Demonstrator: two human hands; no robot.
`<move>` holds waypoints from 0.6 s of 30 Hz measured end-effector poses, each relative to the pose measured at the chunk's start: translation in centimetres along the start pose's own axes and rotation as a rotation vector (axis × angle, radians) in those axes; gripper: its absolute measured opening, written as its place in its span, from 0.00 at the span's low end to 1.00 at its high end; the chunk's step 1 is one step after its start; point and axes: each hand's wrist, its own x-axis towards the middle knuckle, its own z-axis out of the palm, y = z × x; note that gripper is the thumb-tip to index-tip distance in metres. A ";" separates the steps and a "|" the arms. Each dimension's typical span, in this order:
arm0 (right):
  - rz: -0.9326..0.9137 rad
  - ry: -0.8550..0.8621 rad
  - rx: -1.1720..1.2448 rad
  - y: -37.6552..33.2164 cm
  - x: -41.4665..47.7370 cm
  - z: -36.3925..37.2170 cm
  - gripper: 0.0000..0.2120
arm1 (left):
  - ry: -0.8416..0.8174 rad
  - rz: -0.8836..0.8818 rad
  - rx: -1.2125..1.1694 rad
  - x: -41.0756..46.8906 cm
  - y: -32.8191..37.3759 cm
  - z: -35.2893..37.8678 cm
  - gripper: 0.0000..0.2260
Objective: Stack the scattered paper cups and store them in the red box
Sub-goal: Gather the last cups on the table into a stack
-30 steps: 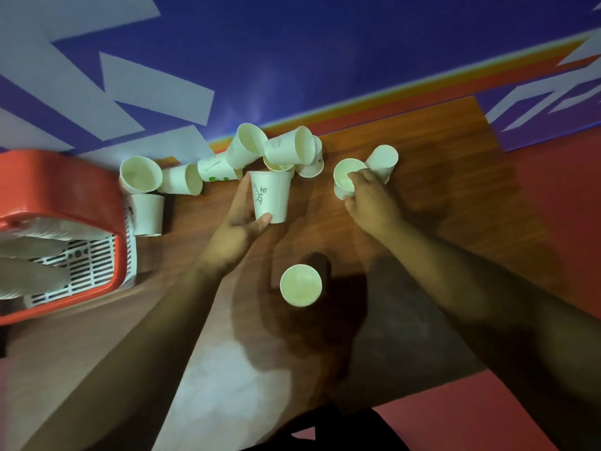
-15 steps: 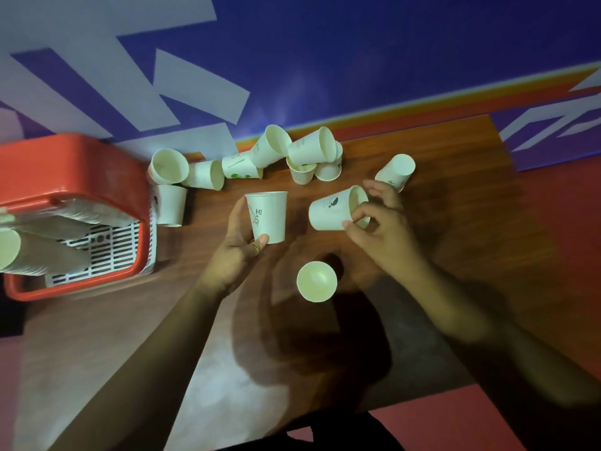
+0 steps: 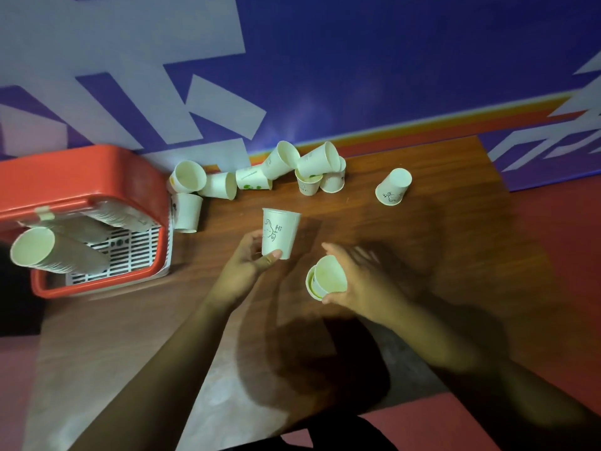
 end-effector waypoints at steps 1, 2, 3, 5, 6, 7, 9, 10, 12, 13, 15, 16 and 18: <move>0.003 -0.038 -0.014 0.1 0.0 0.8 0.49 | -0.004 0.003 0.005 0.0 -0.1 0.2 0.29; 0.014 -0.058 0.024 0.1 0.0 1.3 0.50 | -0.011 0.007 0.014 0.0 -0.1 0.4 0.29; 0.061 -0.051 0.150 0.3 0.2 1.5 0.48 | -0.019 0.012 0.028 0.0 -0.1 0.5 0.30; 0.259 0.049 0.559 0.0 1.0 0.6 0.40 | -0.036 0.019 0.059 0.1 0.3 0.6 0.30; 0.357 0.106 0.773 0.0 1.5 -0.1 0.36 | -0.056 0.023 0.072 0.3 0.4 0.7 0.30; 0.418 0.139 0.929 0.1 2.1 -0.8 0.34 | -0.088 0.023 0.081 0.4 0.7 0.8 0.30; 0.420 0.118 1.019 0.1 2.9 -1.9 0.34 | -0.168 0.024 0.081 0.8 1.2 1.3 0.30; 0.412 0.107 1.017 0.1 3.2 -2.2 0.34 | -0.201 0.031 0.083 1.0 1.5 1.8 0.30; 0.425 0.142 1.004 0.2 3.8 -2.1 0.31 | -0.246 0.054 0.111 1.6 2.0 2.6 0.29; 0.436 0.170 0.996 0.2 4.0 -2.0 0.30 | -0.272 0.069 0.148 1.9 2.4 2.8 0.29; 0.455 0.204 0.975 0.4 4.0 -2.0 0.32 | -0.339 0.086 0.246 2.7 3.2 2.6 0.29; 0.455 0.210 0.954 0.5 3.9 -2.1 0.32 | -0.344 0.085 0.287 3.1 3.8 2.2 0.29; 0.441 0.166 0.878 0.6 3.0 -2.3 0.31 | -0.238 0.114 0.382 4.5 5.3 1.1 0.29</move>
